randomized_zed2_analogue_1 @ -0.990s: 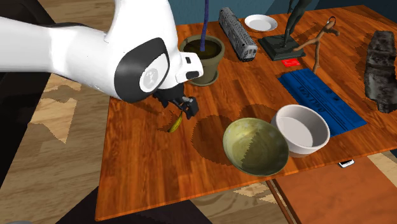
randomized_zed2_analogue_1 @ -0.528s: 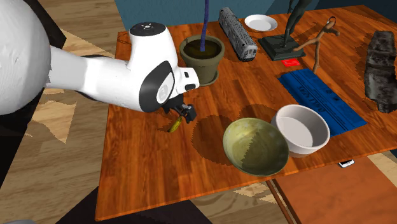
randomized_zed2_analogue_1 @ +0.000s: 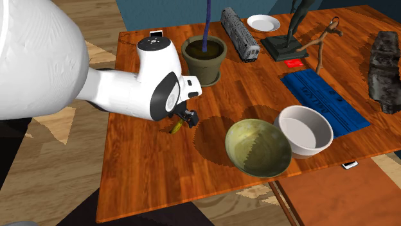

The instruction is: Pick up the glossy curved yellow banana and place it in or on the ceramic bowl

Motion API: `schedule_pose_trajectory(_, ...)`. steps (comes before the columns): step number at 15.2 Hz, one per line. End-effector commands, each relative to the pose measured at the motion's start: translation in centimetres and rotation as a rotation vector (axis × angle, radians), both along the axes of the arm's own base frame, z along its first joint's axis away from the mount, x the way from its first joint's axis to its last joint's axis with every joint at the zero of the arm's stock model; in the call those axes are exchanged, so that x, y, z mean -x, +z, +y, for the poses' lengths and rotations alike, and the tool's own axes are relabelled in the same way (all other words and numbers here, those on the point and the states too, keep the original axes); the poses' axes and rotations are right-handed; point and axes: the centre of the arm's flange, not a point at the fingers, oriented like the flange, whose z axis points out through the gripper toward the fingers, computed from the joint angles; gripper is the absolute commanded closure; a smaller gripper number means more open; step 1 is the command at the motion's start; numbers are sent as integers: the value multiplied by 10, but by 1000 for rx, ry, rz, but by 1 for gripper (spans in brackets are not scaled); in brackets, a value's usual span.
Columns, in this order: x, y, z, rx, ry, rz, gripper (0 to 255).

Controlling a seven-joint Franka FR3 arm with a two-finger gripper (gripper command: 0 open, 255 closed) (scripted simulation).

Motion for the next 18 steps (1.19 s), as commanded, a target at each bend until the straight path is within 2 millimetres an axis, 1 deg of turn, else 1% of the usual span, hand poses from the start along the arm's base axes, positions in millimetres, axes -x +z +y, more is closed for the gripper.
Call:
schedule_pose_trajectory(1, 0, 0, 0, 0, 0, 0, 0)
schedule_pose_trajectory(4, 0, 0, 0, 0, 0, 0, 0)
schedule_pose_trajectory(5, 0, 0, 0, 0, 0, 0, 255)
schedule_pose_trajectory(14, 0, 0, 0, 0, 0, 0, 255)
schedule_pose_trajectory(18, 0, 21, 0, 0, 0, 0, 255)
